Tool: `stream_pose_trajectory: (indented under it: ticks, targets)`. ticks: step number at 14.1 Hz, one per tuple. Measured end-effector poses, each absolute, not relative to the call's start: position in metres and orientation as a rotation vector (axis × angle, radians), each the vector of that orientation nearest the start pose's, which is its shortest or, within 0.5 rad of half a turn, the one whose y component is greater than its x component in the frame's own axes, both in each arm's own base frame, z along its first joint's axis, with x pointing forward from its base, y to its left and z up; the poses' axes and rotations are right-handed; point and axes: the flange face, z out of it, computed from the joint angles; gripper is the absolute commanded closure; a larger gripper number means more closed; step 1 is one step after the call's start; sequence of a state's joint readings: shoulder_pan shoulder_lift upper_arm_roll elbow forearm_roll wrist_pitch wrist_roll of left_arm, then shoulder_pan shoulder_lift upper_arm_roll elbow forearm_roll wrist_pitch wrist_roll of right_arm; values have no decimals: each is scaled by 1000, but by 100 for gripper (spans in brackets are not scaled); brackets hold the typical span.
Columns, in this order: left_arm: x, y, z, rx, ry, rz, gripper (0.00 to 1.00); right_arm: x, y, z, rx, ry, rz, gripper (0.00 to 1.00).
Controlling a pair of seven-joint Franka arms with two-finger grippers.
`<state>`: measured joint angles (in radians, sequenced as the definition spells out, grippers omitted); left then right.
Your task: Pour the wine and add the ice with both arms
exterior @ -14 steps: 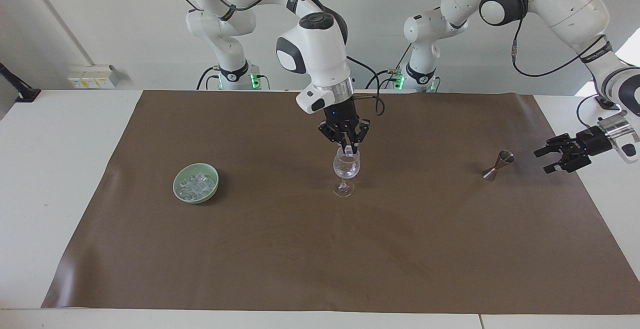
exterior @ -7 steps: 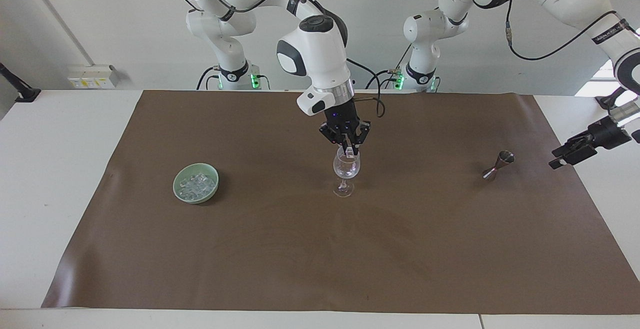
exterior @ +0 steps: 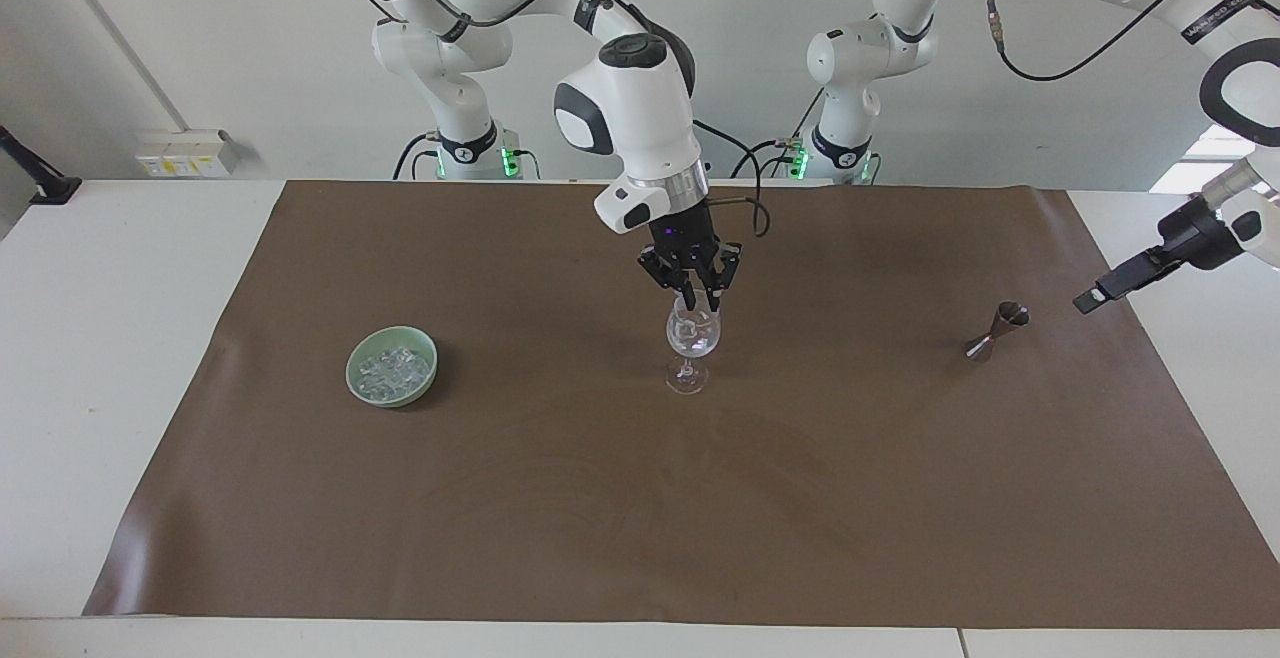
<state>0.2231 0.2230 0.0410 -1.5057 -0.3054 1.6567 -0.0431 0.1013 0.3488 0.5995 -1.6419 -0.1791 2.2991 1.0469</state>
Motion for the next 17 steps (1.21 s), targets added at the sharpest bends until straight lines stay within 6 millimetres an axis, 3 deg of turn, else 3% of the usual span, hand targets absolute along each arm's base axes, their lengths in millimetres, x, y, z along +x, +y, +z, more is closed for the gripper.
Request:
stream_pose_trajectory:
  ticks: [1, 3, 6, 9, 14, 17]
  targets:
    - [610, 116, 544, -3371, -521, 45, 0, 552, 397, 481, -2783, 444, -306, 1]
    - [606, 89, 563, -3336, -406, 2, 0, 553, 397, 486, -2773, 445, -318, 0]
    - [593, 49, 593, -3306, -269, -64, 0, 559, 396, 510, -2736, 450, -363, 0]
    - [576, 8, 617, -3267, -139, -93, 0, 565, 384, 524, -2728, 472, -407, 0]
    - [550, -71, 636, -3225, -57, -48, 0, 608, 306, 532, -2786, 510, -533, 0]
    - [536, -91, 649, -3212, -7, 4, 0, 625, 261, 535, -2852, 476, -581, 0]
